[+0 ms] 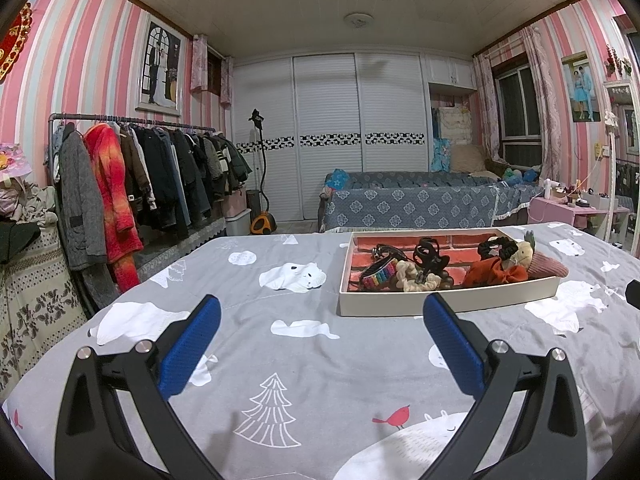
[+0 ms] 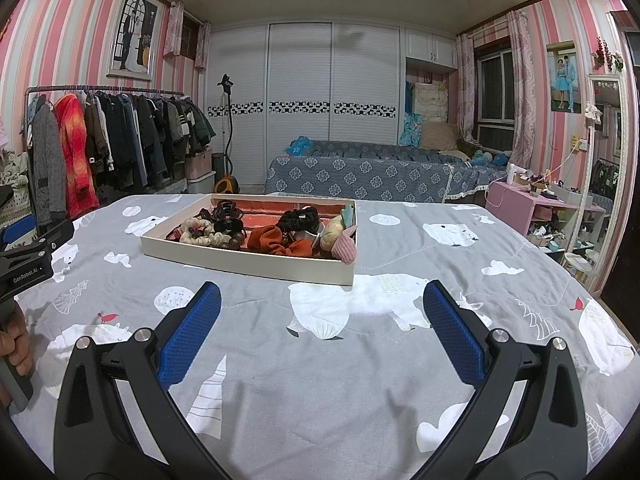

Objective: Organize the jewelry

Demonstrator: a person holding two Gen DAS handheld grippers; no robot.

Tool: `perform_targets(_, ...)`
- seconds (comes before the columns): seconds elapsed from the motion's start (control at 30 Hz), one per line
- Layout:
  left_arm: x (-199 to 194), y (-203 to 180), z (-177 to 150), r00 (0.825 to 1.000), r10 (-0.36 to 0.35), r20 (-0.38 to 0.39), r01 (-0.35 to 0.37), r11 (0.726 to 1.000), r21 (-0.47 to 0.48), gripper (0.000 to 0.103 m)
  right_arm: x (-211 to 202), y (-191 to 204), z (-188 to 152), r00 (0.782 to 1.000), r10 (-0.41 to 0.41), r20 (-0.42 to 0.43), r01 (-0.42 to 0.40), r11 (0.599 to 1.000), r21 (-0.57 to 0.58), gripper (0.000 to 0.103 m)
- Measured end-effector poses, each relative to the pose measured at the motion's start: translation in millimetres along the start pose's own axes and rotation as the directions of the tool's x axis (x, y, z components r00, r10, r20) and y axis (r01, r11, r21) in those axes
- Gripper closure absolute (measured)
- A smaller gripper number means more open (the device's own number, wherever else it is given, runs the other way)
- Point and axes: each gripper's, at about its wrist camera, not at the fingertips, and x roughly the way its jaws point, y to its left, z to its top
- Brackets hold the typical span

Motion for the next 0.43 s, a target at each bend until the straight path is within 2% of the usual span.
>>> perform_targets(0.43, 0.6, -0.8, -0.3, 1.0, -0.001, 0.001, 0.001, 1.0, -0.007, 0.004, 1.6, -0.6, -0.5, 1.0, 0.001, -0.006, -0.001, 1.0, -0.002, 0.005)
